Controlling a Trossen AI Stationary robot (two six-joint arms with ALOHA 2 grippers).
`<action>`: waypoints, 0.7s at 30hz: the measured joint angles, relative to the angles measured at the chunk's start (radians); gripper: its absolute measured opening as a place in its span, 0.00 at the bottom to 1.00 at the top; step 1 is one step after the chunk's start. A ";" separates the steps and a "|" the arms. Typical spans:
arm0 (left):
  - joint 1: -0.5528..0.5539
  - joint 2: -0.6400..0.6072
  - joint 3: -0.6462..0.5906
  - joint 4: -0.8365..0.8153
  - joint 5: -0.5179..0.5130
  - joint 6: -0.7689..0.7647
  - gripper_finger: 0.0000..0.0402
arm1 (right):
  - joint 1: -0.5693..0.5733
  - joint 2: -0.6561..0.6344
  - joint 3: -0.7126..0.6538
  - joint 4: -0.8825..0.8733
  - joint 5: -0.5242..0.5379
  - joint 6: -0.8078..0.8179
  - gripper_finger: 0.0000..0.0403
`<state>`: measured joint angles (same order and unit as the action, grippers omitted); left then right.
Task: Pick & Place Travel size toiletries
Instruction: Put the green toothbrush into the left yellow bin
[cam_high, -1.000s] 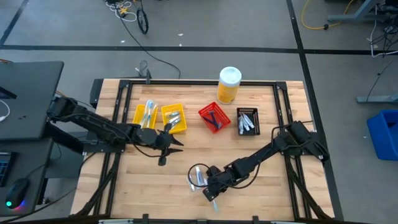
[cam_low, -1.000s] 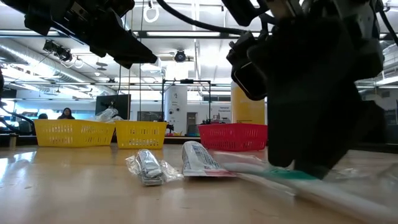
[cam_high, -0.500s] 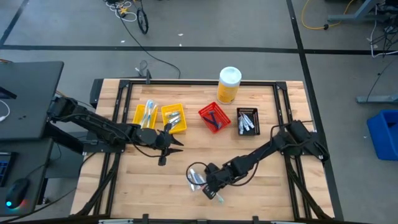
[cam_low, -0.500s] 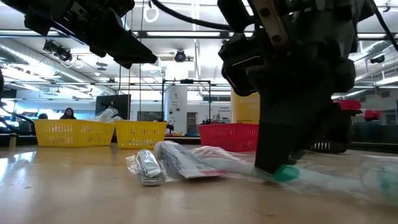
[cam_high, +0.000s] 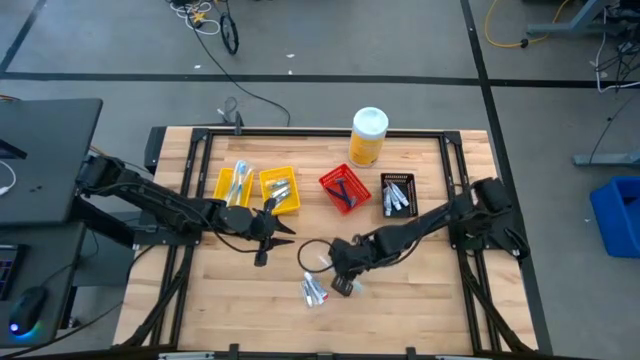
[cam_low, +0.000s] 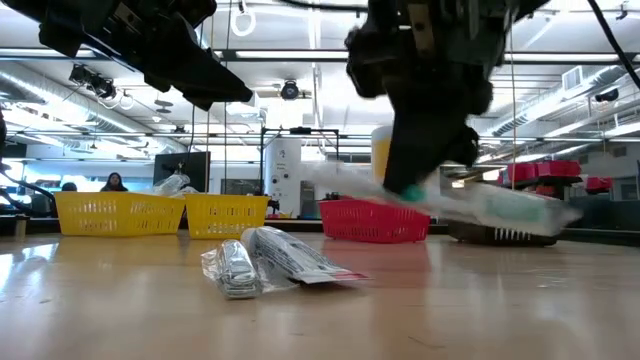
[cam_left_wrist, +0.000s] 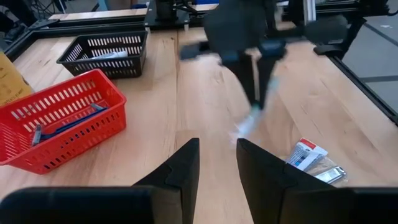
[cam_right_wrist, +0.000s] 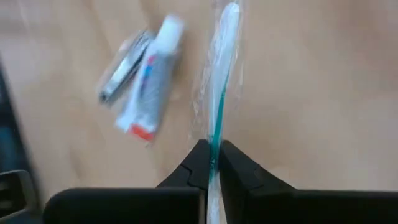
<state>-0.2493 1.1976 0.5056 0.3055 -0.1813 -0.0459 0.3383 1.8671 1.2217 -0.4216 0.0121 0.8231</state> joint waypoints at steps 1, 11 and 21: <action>0.000 0.000 0.000 0.000 -0.003 0.004 0.28 | -0.008 -0.015 0.000 -0.009 0.033 -0.037 0.05; 0.021 0.000 0.000 -0.001 -0.114 -0.025 0.28 | -0.064 -0.094 0.001 -0.058 0.424 -0.353 0.06; 0.053 0.000 0.000 0.065 -0.144 -0.090 0.29 | -0.096 -0.239 -0.030 0.162 0.535 -0.564 0.06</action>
<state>-0.1960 1.1976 0.5053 0.3705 -0.3252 -0.1359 0.2425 1.6280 1.1919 -0.2593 0.5469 0.2586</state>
